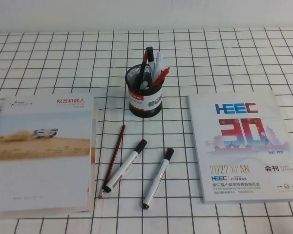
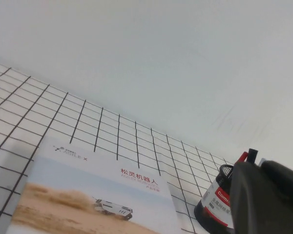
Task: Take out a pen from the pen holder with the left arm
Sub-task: 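Take a marker out of the pen holder and lay it on the table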
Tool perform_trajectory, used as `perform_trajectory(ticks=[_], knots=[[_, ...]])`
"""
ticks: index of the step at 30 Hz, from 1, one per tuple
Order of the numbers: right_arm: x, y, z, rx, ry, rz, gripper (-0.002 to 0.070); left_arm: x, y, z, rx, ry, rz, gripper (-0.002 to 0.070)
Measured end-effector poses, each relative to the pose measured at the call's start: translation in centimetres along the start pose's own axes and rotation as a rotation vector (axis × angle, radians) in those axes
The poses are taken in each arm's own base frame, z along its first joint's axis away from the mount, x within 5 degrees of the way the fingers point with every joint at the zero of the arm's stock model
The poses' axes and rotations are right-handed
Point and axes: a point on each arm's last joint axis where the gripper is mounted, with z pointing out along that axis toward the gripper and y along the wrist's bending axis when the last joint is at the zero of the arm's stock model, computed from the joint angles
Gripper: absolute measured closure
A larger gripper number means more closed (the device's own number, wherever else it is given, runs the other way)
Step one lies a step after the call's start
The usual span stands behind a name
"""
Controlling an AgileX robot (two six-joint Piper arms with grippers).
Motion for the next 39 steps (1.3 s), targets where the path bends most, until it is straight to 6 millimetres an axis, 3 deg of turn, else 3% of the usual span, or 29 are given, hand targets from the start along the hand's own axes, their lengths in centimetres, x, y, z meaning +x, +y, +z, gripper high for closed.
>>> perform_trajectory(ticks=[4,8,16,24,33,39], knots=[[0.0,0.0,0.0,0.000,0.000,0.000,0.0691,-3.0,-1.5,0.9,-0.012,0.065,0.048,0.0677],[0.0,0.0,0.0,0.000,0.000,0.000,0.0691,-4.9,-2.7,3.2,0.000,0.161,0.130,0.0677],[0.0,0.0,0.0,0.000,0.000,0.000,0.0691,-5.9,-3.9,10.0,0.006,0.277,0.236,0.0677],[0.0,0.0,0.0,0.000,0.000,0.000,0.0691,-3.0,-5.5,14.7,0.094,0.403,0.352,0.0677],[0.0,0.0,0.0,0.000,0.000,0.000,0.0691,1.7,-10.2,16.4,0.347,0.434,0.506,0.0677],[0.0,0.0,0.0,0.000,0.000,0.000,0.0691,3.4,-11.5,18.0,0.413,0.318,0.534,0.0677]])
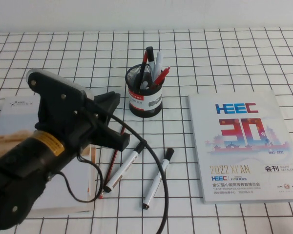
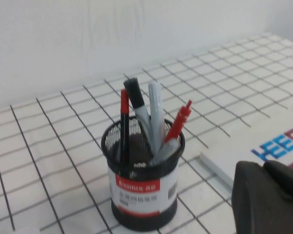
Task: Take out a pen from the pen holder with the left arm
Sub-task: 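Take a marker out of the pen holder and lay it on the table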
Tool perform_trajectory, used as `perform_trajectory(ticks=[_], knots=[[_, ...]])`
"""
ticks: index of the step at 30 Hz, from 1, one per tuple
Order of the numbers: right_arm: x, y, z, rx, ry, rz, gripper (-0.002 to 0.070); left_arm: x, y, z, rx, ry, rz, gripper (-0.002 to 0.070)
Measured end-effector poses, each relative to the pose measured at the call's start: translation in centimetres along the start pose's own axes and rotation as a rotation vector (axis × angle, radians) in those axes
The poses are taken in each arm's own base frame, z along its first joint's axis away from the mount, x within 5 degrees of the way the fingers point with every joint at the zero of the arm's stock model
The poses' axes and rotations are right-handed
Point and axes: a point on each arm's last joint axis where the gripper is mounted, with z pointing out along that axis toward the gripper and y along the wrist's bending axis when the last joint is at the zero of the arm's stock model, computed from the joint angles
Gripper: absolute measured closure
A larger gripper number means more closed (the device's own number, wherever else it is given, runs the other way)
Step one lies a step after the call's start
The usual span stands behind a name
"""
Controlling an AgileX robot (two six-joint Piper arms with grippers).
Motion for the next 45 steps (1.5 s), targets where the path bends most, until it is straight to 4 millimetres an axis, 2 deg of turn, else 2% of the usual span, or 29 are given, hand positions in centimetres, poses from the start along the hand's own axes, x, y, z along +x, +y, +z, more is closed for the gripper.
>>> perform_trajectory(ticks=[3,7,14,17,21,23,25,37,45], knots=[[0.0,0.0,0.0,0.000,0.000,0.000,0.0691,0.1,0.0,1.1,-0.012,-0.078,-0.011,0.0677],[0.0,0.0,0.0,0.000,0.000,0.000,0.0691,1.2,0.0,2.9,-0.022,-0.136,-0.050,0.0677],[0.0,0.0,0.0,0.000,0.000,0.000,0.0691,4.0,-0.1,5.9,-0.039,-0.193,-0.041,0.0661],[0.0,0.0,0.0,0.000,0.000,0.000,0.0691,5.2,0.3,6.7,-0.055,-0.177,-0.039,0.0574],[0.0,0.0,0.0,0.000,0.000,0.000,0.0691,5.8,0.8,7.6,-0.082,-0.190,-0.047,0.0390],[0.0,0.0,0.0,0.000,0.000,0.000,0.0691,5.7,0.9,8.0,-0.085,-0.212,-0.045,0.0336],[0.0,0.0,0.0,0.000,0.000,0.000,0.0691,5.7,0.8,8.5,-0.076,-0.225,-0.035,0.0312],[0.0,0.0,0.0,0.000,0.000,0.000,0.0691,5.2,0.6,12.2,-0.053,-0.257,-0.008,0.0291],[0.0,0.0,0.0,0.000,0.000,0.000,0.0691,5.7,0.9,15.0,-0.057,-0.206,0.026,0.0290]])
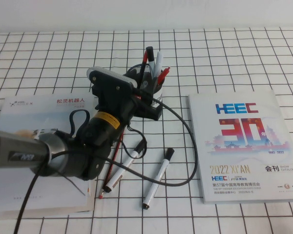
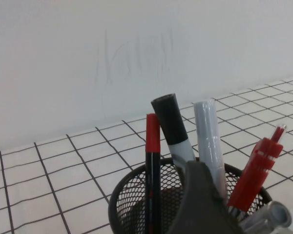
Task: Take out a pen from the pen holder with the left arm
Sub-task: 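Take a marker out of the pen holder and lay it on the table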
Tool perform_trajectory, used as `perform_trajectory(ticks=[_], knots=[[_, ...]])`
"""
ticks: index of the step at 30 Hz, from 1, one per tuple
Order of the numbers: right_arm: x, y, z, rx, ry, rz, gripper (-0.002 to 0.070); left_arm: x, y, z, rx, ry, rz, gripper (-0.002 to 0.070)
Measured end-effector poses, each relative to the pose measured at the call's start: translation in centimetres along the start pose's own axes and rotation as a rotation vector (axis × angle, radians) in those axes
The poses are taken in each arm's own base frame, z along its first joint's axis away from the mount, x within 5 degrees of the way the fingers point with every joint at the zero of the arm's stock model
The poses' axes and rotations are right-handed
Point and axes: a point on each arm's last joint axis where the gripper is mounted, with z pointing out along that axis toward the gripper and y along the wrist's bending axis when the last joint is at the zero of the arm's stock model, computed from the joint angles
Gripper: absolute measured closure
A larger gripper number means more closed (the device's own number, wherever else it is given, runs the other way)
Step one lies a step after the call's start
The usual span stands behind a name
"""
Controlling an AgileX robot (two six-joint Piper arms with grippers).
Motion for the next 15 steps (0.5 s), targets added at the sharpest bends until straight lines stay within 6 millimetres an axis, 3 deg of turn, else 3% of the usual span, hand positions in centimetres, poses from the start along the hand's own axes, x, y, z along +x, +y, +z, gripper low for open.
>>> perform_trajectory(ticks=[15], knots=[[0.0,0.0,0.0,0.000,0.000,0.000,0.0691,1.5,0.5,2.6,-0.014,0.056,0.005,0.0289]])
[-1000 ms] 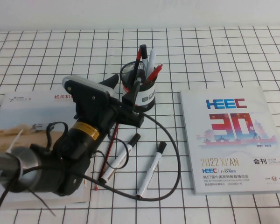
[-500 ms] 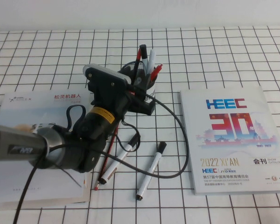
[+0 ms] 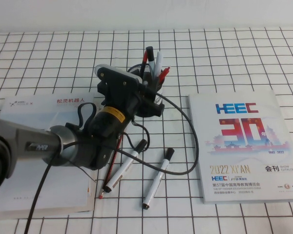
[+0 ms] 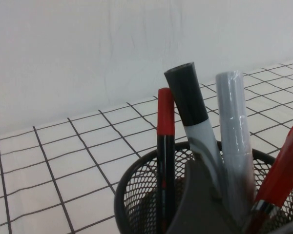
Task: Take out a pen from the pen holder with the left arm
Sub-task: 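Take a marker out of the pen holder and lay it on the table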
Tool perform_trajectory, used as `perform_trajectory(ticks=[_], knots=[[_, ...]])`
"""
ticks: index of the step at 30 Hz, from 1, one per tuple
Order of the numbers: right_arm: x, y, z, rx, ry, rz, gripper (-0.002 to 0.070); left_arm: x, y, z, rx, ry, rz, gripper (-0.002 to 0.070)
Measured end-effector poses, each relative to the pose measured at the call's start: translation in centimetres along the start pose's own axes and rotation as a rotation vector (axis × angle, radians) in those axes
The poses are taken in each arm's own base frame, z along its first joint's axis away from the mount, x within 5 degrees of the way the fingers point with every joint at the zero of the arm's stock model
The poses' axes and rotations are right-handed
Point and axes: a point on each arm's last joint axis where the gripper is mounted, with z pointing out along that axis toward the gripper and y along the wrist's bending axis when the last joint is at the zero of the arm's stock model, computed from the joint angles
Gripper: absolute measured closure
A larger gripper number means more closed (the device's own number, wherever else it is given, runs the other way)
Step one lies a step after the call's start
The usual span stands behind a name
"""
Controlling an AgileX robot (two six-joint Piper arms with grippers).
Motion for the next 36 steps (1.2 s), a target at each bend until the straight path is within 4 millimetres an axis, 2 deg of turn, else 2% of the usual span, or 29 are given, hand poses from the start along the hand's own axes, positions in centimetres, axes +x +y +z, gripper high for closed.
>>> perform_trajectory(ticks=[5,12,16,28,32,36], knots=[[0.0,0.0,0.0,0.000,0.000,0.000,0.0691,0.0,0.0,0.4,0.000,-0.002,0.000,0.0314],[0.0,0.0,0.0,0.000,0.000,0.000,0.0691,0.0,0.0,0.4,0.001,-0.004,0.001,0.0475],[0.0,0.0,0.0,0.000,0.000,0.000,0.0691,0.1,0.0,0.4,0.001,-0.002,0.001,0.0543],[0.0,0.0,0.0,0.000,0.000,0.000,0.0691,-0.1,0.1,0.4,-0.001,-0.002,0.004,0.0591],[0.0,0.0,0.0,0.000,0.000,0.000,0.0691,-1.3,0.2,0.1,0.012,0.026,0.012,0.0631],[0.0,0.0,0.0,0.000,0.000,0.000,0.0691,-3.9,0.4,-0.7,0.018,0.039,0.014,0.0634]])
